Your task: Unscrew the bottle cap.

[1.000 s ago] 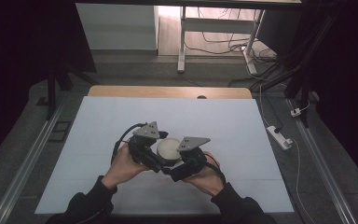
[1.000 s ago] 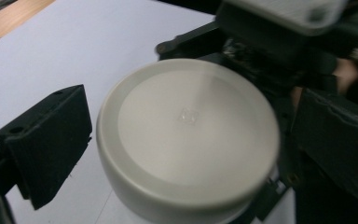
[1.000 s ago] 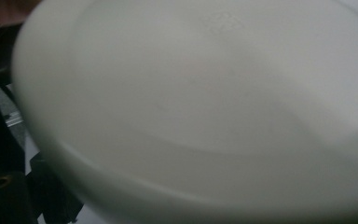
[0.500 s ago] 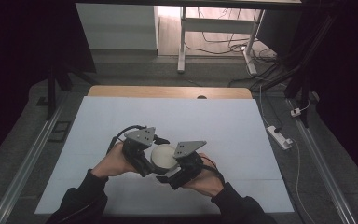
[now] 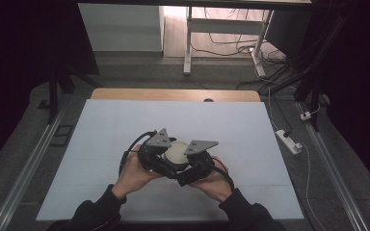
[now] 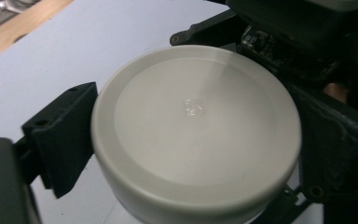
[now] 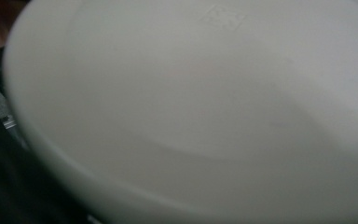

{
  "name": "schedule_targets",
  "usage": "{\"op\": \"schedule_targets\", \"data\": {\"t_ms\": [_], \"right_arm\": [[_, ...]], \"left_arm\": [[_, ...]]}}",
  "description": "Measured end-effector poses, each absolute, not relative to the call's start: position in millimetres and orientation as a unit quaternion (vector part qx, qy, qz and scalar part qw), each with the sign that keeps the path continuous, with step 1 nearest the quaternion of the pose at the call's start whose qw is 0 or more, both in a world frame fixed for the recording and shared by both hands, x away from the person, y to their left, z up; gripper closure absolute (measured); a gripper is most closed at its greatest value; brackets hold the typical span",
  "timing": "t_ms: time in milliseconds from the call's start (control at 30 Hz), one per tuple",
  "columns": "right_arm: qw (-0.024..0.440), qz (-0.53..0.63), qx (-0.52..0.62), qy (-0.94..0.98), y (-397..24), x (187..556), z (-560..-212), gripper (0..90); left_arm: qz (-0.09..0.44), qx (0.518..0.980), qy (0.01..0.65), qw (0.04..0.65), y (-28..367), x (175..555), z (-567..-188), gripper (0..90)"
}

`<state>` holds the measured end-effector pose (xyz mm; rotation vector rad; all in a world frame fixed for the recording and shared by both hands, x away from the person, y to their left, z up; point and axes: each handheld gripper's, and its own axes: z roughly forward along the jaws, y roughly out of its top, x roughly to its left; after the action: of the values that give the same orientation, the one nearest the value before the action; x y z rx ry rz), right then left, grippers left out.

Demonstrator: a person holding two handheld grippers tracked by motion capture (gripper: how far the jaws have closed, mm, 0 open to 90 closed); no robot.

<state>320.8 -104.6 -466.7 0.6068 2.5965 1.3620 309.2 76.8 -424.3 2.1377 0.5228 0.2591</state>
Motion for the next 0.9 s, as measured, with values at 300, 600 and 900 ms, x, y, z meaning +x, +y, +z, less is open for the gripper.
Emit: {"op": "schedule_targets", "data": {"t_ms": [300,600,900], "right_arm": [[0.062,0.469,0.165,0.865,-105,317,-462,6.7],[0.044,0.47,0.119,0.874,-97,307,-460,6.7],[0.053,0.466,0.123,0.875,-98,307,-459,6.7]], "left_arm": [[0.024,0.868,0.125,0.481,103,318,-409,0.1],[0.009,0.89,0.059,0.453,106,318,-413,2.1],[0.011,0.883,0.079,0.462,101,319,-419,7.8]]}}
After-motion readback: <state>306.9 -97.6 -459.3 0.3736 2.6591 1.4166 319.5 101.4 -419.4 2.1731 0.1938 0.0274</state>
